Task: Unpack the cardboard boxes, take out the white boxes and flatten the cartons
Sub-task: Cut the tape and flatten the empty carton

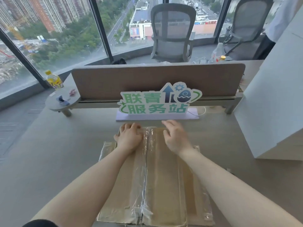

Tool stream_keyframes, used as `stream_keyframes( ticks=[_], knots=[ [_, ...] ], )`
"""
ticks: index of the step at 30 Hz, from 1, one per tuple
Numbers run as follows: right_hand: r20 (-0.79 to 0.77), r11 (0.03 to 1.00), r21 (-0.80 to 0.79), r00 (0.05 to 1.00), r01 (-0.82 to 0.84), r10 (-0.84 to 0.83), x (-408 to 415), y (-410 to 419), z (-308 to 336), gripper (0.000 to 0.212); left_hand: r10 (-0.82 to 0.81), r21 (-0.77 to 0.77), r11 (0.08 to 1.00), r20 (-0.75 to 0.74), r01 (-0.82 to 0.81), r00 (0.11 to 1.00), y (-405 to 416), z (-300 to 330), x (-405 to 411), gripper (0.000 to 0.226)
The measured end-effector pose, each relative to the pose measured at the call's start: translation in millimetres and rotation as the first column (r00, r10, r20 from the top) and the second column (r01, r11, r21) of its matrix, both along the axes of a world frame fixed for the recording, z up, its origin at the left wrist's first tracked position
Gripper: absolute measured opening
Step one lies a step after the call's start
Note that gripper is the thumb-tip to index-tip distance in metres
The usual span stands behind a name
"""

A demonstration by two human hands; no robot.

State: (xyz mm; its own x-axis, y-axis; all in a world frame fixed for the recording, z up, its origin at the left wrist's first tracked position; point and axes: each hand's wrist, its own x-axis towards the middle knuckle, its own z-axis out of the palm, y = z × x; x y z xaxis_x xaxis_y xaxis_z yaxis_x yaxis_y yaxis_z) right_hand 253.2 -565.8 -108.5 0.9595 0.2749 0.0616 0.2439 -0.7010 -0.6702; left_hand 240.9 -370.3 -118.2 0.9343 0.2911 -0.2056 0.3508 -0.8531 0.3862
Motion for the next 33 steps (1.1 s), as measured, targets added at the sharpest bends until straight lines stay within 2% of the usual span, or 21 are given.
stream_keyframes(
  ticks=[2,4,11,14,16,19,21,24,26,28,30,32,33],
  knots=[
    [-0.126,0.981,-0.183,0.991,-0.064,0.041,15.6,27.0,-7.5,0.046,0.000,-0.034,0.999,0.011,0.000,1.000,2.3,-0.2,3.5,0.032],
    [-0.174,0.945,-0.321,0.985,-0.062,0.005,22.0,39.7,-19.8,0.048,0.013,-0.070,0.997,0.019,-0.012,1.000,5.5,0.8,6.3,0.031],
    [-0.024,0.984,-0.169,0.998,0.052,-0.057,14.8,44.6,-30.3,0.034,0.096,-0.193,0.978,0.064,-0.082,0.993,17.3,-5.2,13.7,0.016],
    [0.014,0.988,-0.107,0.994,0.110,-0.109,14.1,47.8,-24.2,0.021,0.130,-0.301,0.948,0.066,-0.104,0.989,21.7,-5.8,18.0,0.014],
    [-0.010,0.989,-0.011,0.989,0.148,-0.148,15.8,48.5,-17.5,0.025,0.153,-0.454,0.885,0.068,-0.106,0.986,27.7,-1.4,18.5,0.013],
    [-0.122,0.970,0.189,0.984,0.153,-0.131,18.6,45.4,-6.8,0.044,0.179,-0.695,0.715,0.087,-0.069,0.980,38.3,5.8,15.0,0.017],
    [-0.185,0.944,0.299,0.979,0.139,-0.085,19.8,40.1,4.0,0.047,0.179,-0.770,0.636,0.078,-0.054,0.981,45.7,15.1,12.2,0.021],
    [-0.310,0.837,0.529,0.950,0.139,0.038,20.9,21.3,32.3,0.042,0.197,-0.849,0.525,0.059,-0.054,0.979,61.0,31.1,9.2,0.023],
    [-0.349,0.825,0.550,0.933,0.132,0.084,22.1,-1.1,50.6,0.038,0.211,-0.880,0.470,0.032,-0.072,0.977,79.1,43.1,8.1,0.038],
    [-0.353,0.868,0.487,0.931,0.099,0.092,22.5,-25.9,64.6,0.034,0.163,-0.909,0.411,0.003,-0.065,0.987,104.7,51.4,5.2,0.058],
    [-0.353,0.886,0.445,0.935,0.130,0.039,21.3,-50.4,73.1,0.030,0.040,-0.898,0.439,-0.025,-0.040,0.999,132.5,57.6,-2.5,0.058],
    [-0.307,0.913,0.360,0.949,0.192,-0.078,18.4,-74.7,74.3,0.033,-0.050,-0.830,0.557,-0.070,-0.030,0.996,156.2,58.0,-13.0,0.054],
    [-0.256,0.940,0.262,0.955,0.218,-0.150,17.0,-86.0,72.2,0.038,-0.043,-0.790,0.613,-0.075,-0.033,0.996,165.7,55.5,-16.5,0.058]
  ],
)
